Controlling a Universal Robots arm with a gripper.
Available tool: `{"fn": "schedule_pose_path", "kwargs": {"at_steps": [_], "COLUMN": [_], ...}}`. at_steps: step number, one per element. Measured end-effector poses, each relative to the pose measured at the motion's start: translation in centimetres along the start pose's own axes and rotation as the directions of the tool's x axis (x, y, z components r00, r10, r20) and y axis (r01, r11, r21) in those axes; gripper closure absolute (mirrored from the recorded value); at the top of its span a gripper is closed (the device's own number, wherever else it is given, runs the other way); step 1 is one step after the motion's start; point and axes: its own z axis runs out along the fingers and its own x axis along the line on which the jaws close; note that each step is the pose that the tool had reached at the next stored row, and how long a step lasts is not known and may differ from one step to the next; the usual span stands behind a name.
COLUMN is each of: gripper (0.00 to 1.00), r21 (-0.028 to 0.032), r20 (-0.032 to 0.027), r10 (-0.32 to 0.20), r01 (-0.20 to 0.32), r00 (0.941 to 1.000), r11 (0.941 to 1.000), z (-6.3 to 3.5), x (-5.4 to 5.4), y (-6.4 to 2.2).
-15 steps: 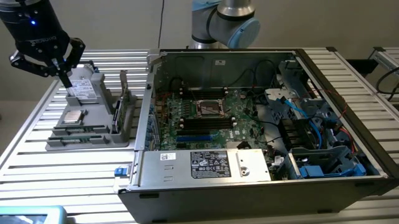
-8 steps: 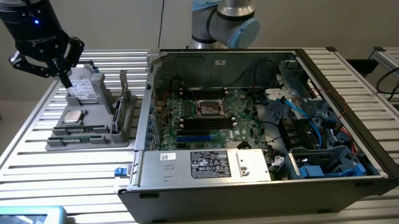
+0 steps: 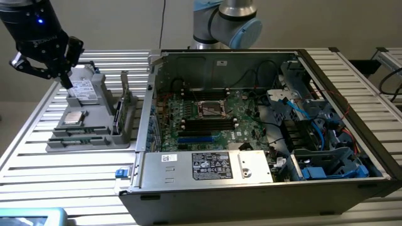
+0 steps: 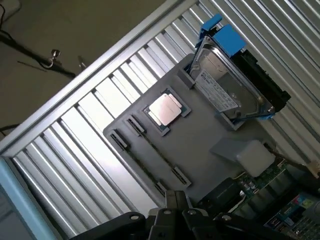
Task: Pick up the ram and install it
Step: 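Pick up the ram and move it above insertion slot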
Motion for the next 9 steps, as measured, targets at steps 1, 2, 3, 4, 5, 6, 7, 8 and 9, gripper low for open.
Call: {"fn": "schedule_pose_path", "kwargs": {"at_steps": [1,2,3,4,5,6,7,8,9], "gripper": [0.89,0.89,0.89,0.89,0.89,0.89,0.89,0.89,0.89], "r21": [0.0001,0.0002,0.0003,0.0004,0.0005,0.0008,0.0013,0.0018,0.0023], "r20": [-0.0007,-0.0013,-0.002,-0.0028,-0.0036,-0.0043,-0.0048,-0.0053,-0.0058], "r10": [-0.018,-0.036,-0.054,-0.072,-0.09,-0.109,-0.127,-0.145,-0.163], "r01": [0.018,0.036,0.054,0.072,0.09,0.109,0.127,0.145,0.163], "r00": [0.9998,0.9994,0.9985,0.9974,0.996,0.9941,0.9919,0.9894,0.9866], "r11": [0.9998,0.9994,0.9985,0.9974,0.996,0.9941,0.9919,0.9894,0.9866], "z": [0.0,0.0,0.01,0.0,0.0,0.01,0.0,0.01,0.01], "x": [0.0,0.0,0.0,0.0,0.0,0.0,0.0,0.0,0.0], "y": [0.0,0.0,0.0,0.0,0.0,0.0,0.0,0.0,0.0]}}
